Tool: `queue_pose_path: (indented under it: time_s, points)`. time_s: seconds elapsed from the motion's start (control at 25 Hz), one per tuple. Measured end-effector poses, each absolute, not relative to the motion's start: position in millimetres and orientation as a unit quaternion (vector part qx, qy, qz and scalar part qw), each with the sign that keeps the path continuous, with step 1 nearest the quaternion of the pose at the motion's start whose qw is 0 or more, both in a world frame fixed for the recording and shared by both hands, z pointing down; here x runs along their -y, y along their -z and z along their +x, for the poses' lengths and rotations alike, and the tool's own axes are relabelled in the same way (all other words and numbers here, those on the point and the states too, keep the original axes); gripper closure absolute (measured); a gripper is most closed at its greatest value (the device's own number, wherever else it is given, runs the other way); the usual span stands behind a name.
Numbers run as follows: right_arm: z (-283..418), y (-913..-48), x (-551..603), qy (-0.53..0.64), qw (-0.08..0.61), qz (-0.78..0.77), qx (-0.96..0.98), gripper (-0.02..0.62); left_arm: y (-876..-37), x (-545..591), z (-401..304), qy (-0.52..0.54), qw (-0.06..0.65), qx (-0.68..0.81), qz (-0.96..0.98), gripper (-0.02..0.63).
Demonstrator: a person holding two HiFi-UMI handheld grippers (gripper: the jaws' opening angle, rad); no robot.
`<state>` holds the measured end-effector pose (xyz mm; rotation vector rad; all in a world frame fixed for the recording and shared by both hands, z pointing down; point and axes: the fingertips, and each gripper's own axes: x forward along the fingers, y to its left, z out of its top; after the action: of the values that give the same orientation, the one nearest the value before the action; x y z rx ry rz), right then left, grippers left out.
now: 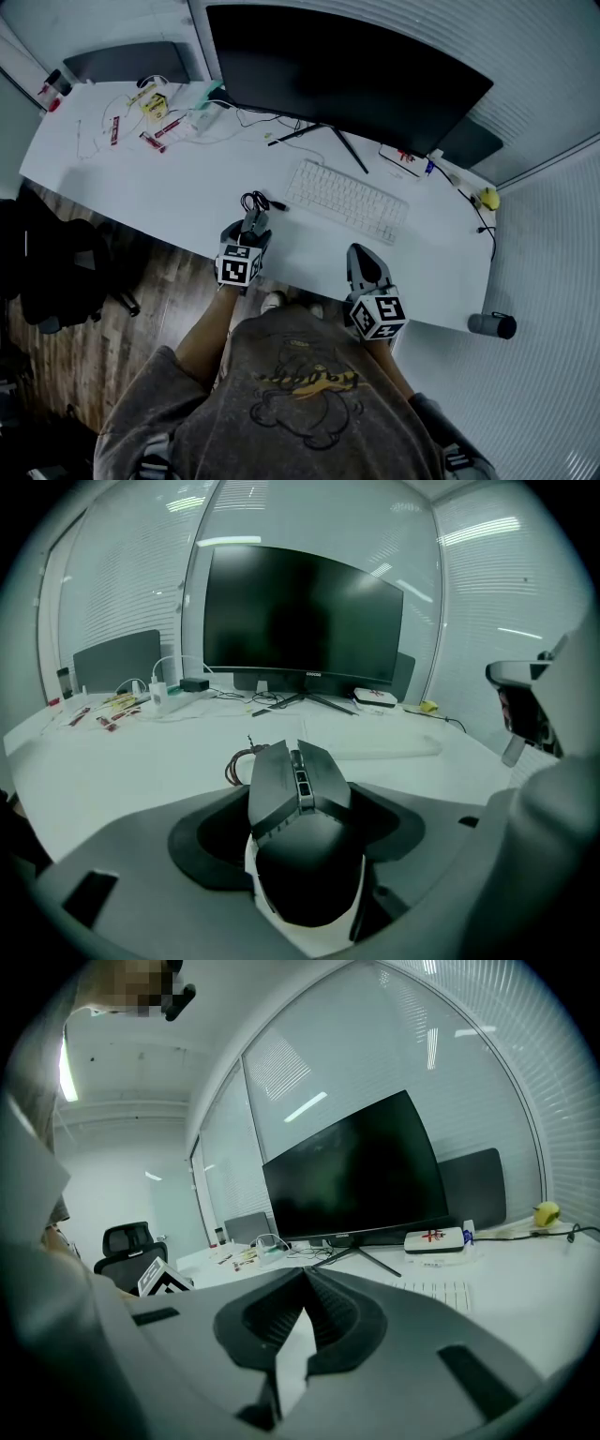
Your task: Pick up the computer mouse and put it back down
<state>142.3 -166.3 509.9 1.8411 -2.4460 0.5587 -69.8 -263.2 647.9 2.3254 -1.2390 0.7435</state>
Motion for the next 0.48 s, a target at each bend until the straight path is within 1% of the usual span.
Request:
queue_pose_path:
  time_s: [0.48]
  points:
    - [145,-514,167,-0.185,0.021,0.596,0.781,0.589,-694,262,-76,-0.331,0.215,0.436,0.809,0.288]
